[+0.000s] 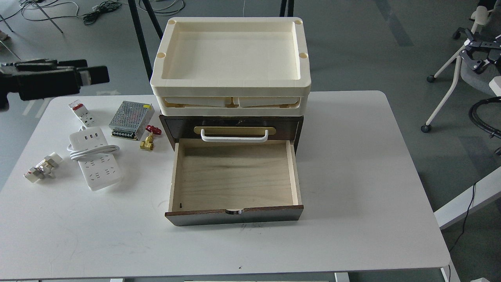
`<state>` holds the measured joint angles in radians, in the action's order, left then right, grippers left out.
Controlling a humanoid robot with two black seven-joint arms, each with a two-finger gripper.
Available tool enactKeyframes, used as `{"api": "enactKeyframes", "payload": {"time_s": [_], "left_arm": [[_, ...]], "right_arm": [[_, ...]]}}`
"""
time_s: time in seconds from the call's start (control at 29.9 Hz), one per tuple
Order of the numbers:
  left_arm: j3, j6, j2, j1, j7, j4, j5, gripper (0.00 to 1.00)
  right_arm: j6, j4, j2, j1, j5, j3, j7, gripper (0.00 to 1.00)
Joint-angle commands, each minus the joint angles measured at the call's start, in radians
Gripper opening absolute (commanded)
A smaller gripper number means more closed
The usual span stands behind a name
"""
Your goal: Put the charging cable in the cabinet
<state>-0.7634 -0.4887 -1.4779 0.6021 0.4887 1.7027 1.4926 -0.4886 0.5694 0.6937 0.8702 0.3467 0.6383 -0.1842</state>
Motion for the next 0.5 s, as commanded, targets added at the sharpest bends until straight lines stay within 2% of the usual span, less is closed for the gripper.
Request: {"api": "enactKeyframes", "payload": {"time_s": [0.0,0.07,0.13,0.27,0.47], "left_arm": [[0.178,0.000,-0.016,0.001,0.000,-0.014,0.344,1.00],[0.237,0.004,-0.006,0.004,0.000,-0.041,0.476,1.00],[0.260,0.022,0.054,0.005,0.000,-0.090,0.538,1.00],[0.262,0.047,0.194,0.010,0.000,-0.207,0.580,1.00],[0.262,0.045,0.316,0.068,0.000,-0.353,0.682,0.99]], "right_arm": [[0.000,-0.006,0.015,-0.007,0.000,0.000,0.000,1.00],[0.000,-0.008,0.015,-0.010,0.000,0.000,0.000,1.00],[0.000,-0.006,0.010,-0.013,0.000,0.001,0.000,1.00],[0.000,-0.005,0.001,-0.014,0.000,0.001,0.000,1.00],[0.000,-0.005,0.003,-0.028,0.000,0.003,0.000,1.00]]}}
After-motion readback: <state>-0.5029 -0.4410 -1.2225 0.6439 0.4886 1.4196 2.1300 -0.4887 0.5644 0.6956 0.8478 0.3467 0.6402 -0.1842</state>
